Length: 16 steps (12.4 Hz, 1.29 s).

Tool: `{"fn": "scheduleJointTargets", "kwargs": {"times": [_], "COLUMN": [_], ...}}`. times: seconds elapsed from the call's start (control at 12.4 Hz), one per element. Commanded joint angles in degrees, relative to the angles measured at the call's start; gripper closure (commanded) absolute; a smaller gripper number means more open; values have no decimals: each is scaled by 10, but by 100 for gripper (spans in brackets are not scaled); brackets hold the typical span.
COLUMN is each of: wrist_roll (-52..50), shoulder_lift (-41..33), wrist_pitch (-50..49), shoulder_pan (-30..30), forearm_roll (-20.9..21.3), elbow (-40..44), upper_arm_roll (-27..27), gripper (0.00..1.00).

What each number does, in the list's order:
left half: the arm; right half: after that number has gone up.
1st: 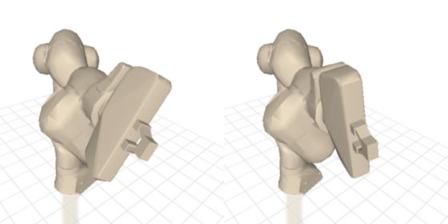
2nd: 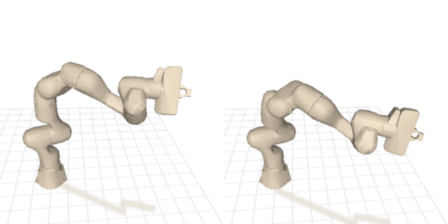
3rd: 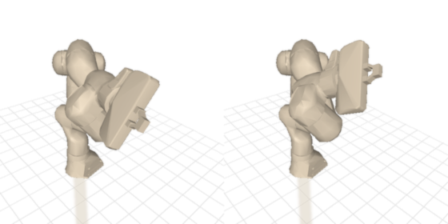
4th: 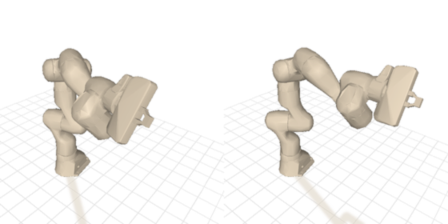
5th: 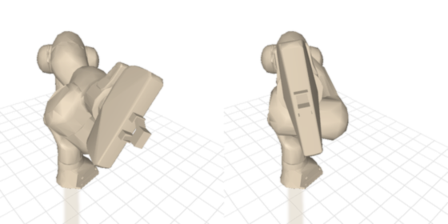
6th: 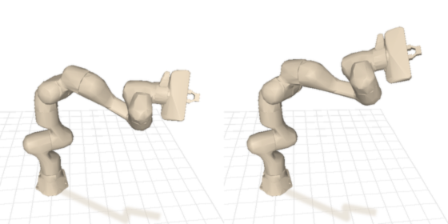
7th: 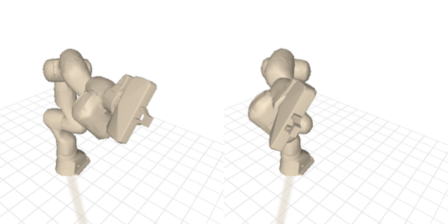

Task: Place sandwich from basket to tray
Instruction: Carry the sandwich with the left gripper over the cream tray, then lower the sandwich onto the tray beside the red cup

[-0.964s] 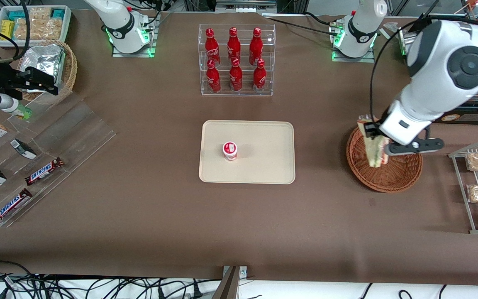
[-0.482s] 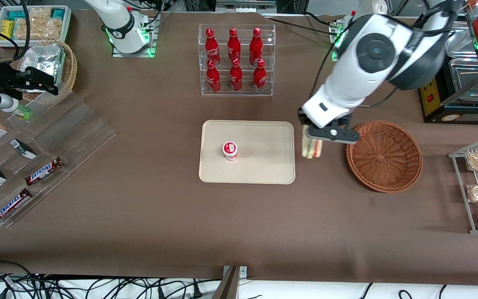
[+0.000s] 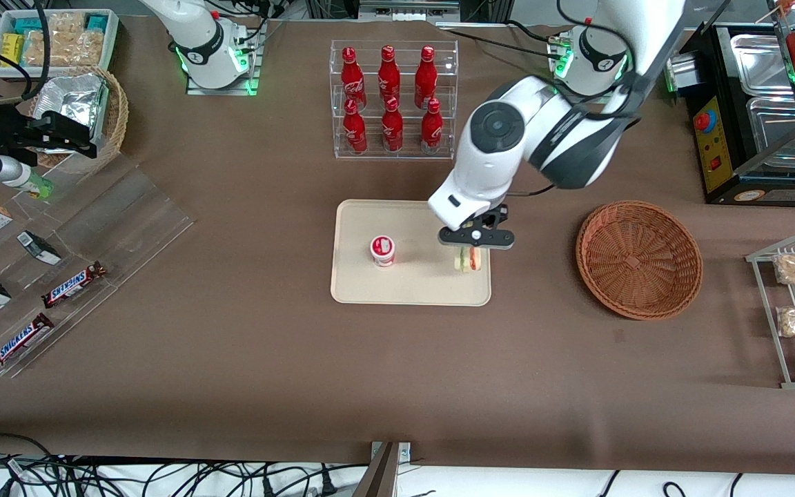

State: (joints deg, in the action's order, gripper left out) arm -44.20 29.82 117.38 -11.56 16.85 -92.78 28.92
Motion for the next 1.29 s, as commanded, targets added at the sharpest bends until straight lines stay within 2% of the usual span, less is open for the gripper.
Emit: {"fn": "scheduleJointTargets", "kwargs": {"times": [0.0, 0.4, 0.96, 1.04, 1.21], "wrist_roll": [-63, -97, -99, -99, -105], "shoulder_lift": [28, 66, 77, 78, 79], "wrist_pitch": [62, 123, 139, 139, 139], "shoulder_pan": [-10, -13, -11, -11, -13], "forearm_roll": [61, 133, 137, 137, 136], "elbow": [-20, -55, -90, -90, -90], "upper_arm_roll": [0, 0, -4, -4, -4], "gripper": [100, 100, 100, 99, 83]}}
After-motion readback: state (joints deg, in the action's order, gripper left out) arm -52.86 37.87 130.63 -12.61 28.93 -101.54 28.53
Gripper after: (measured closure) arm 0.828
